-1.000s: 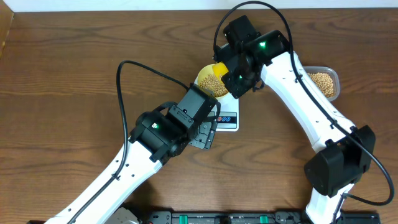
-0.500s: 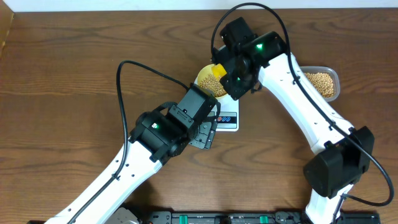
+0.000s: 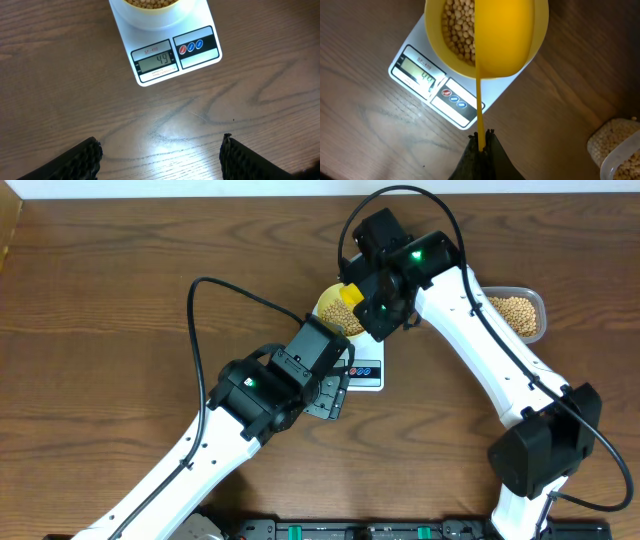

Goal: Scoop item into bowl and weigh 50g on scale

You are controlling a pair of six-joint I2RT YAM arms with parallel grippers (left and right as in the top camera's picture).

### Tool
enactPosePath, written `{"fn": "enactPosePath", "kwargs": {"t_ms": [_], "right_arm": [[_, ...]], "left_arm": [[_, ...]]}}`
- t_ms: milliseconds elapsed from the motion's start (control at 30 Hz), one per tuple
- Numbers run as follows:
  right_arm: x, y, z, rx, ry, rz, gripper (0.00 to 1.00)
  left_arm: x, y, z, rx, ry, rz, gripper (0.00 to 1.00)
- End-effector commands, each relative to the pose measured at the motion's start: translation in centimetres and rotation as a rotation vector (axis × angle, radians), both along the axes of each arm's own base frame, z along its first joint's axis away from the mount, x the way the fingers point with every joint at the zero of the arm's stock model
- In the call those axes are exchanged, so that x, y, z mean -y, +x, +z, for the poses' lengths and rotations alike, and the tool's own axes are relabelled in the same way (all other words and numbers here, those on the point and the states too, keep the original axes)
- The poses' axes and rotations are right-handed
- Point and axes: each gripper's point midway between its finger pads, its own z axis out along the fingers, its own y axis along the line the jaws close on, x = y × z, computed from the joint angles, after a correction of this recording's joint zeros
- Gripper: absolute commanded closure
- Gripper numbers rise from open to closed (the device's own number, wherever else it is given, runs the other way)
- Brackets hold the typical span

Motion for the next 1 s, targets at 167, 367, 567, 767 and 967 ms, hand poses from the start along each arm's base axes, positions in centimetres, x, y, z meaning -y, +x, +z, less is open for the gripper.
{"fn": "enactPosePath", "kwargs": {"t_ms": [167,367,567,767,967], "right_arm": [[-0.8,-0.2,2.2,0.04,0.053,0.013,0.99],[-1.2,-0.3,2.3,0.026,0.087,0.008,0.99],[-1.2,-0.1,2.5,0.003,0.135,-0.009,0.99],[-0.4,0.4,2.0,-0.018,0.159,-0.05,0.99],[0.0,0.3,1.3,-0.053,0.189,-0.064,0.99]], "left_arm": [[0.2,0.3,0.5,0.011,-0.006,-0.005,0.22],[0.2,0.3,0.5,0.011,-0.006,-0.005,0.22],[0.2,0.3,0.5,0.011,-0.006,-0.005,0.22],[0.2,0.3,0.5,0.011,-0.006,-0.005,0.22],[0.2,0.3,0.5,0.011,-0.006,-0.005,0.21]]}}
